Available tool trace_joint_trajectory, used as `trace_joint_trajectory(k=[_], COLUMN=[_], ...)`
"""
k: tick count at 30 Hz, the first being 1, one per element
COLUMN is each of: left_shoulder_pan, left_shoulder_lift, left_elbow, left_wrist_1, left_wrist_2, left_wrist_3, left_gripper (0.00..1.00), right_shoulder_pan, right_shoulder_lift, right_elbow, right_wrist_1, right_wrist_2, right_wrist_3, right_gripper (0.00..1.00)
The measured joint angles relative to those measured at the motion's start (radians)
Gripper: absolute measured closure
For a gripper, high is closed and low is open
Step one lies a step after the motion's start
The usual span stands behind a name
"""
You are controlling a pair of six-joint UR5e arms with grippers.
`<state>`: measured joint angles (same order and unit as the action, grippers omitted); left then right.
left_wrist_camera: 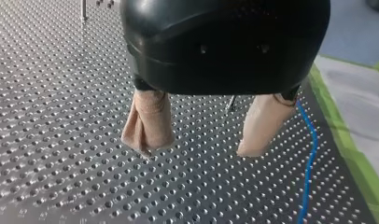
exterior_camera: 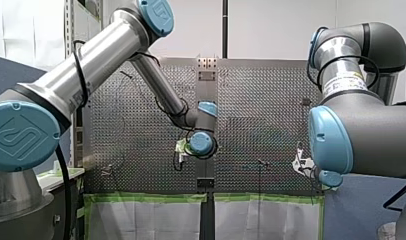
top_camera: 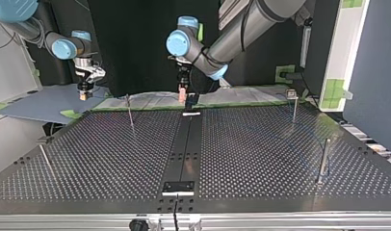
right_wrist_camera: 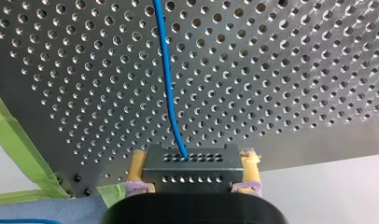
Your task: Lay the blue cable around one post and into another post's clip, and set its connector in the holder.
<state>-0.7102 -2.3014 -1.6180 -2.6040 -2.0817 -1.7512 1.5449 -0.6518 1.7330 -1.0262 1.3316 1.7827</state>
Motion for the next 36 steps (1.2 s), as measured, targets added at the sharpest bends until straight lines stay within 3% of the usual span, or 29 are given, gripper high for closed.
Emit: trace_joint_trajectory(k=[16, 28, 36], left_shoulder_pan=[0.006, 0.052, 0.115], left_shoulder_lift=[0.148, 0.256, 0.324], left_elbow=[-0.148, -0.256, -0.324], left_wrist_1=[-0.136, -0.222, -0.245], left_wrist_2=[-0.011, -0.095, -0.050], left_wrist_3=[-0.076, -0.129, -0.190], left_gripper=[0.02, 0.02, 0.02], right_shoulder_pan=[-0.002, -0.001, 0.001], right_shoulder_lift=[0.003, 0.005, 0.008], right_elbow=[0.000, 0.000, 0.000], right_wrist_1=[-0.008, -0.011, -0.013], right_wrist_2=[-0.002, -0.006, -0.013], right_wrist_3=[0.027, 0.038, 0.044], right_gripper=[0.98, 0.98, 0.98])
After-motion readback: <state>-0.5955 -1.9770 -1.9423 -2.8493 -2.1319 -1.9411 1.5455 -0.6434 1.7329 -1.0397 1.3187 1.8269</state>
